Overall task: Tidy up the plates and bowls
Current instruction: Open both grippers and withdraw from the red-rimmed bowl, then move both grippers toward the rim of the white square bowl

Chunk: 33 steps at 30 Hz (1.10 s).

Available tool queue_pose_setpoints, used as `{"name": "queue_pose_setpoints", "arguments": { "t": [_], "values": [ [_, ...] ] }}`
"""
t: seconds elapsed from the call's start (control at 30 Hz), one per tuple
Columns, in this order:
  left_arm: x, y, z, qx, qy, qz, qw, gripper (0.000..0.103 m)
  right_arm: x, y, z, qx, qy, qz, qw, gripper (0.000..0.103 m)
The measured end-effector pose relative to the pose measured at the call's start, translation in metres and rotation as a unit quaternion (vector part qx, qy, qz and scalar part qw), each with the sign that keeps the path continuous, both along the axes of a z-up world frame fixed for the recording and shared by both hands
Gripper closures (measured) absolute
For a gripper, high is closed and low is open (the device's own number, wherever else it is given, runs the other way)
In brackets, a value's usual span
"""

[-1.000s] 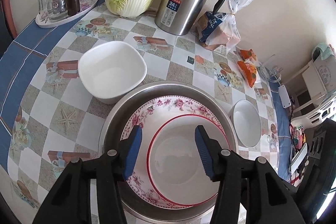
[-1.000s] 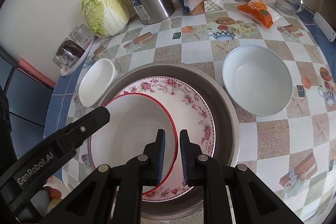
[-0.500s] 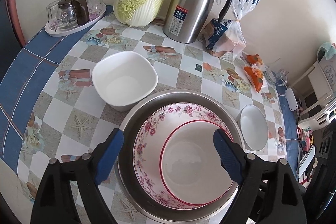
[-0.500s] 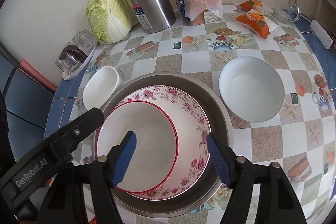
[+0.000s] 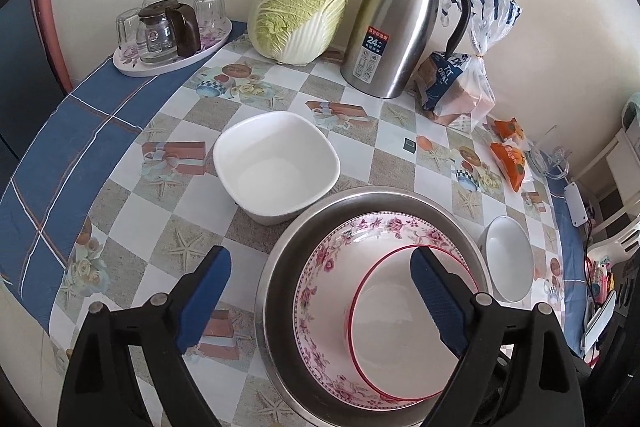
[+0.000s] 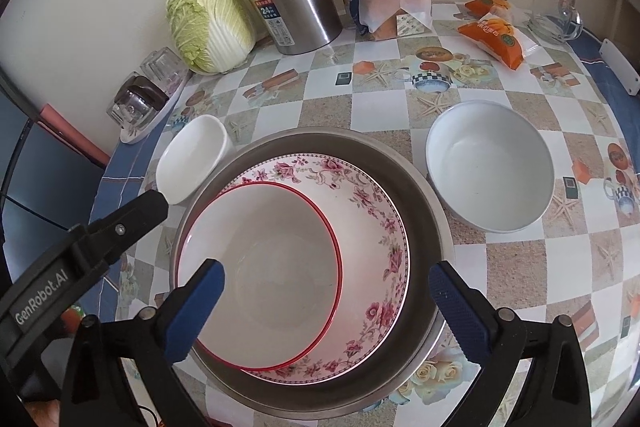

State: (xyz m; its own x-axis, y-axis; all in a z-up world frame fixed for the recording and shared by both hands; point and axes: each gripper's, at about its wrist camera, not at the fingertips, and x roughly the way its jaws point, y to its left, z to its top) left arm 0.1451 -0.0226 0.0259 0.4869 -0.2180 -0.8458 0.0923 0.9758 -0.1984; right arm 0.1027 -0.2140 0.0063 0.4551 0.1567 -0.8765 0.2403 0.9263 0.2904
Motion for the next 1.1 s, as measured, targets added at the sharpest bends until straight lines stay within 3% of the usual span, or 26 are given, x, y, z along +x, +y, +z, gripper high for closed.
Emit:
{"name": "queue_pose_setpoints", "arguments": {
  "t": [0.6, 0.9, 1.1],
  "values": [
    [0.009, 0.043, 0.008, 0.000, -0.029, 0.062, 0.9976, 0.010, 0.001, 0.012, 0.018, -0.010, -0.039, -0.002, 0.999, 0.000],
    [0.021, 0.060, 0.005, -0.004, -0.033, 0.080, 0.9962, 0.002, 0.002, 0.014, 0.029, -0.008, -0.072, -0.009, 0.997, 0.000],
    [0.032, 0.060, 0.002, 0.008, -0.032, 0.066, 0.9973, 0.002, 0.008, 0.022, 0.028, -0.022, -0.049, -0.003, 0.999, 0.000]
  ]
}}
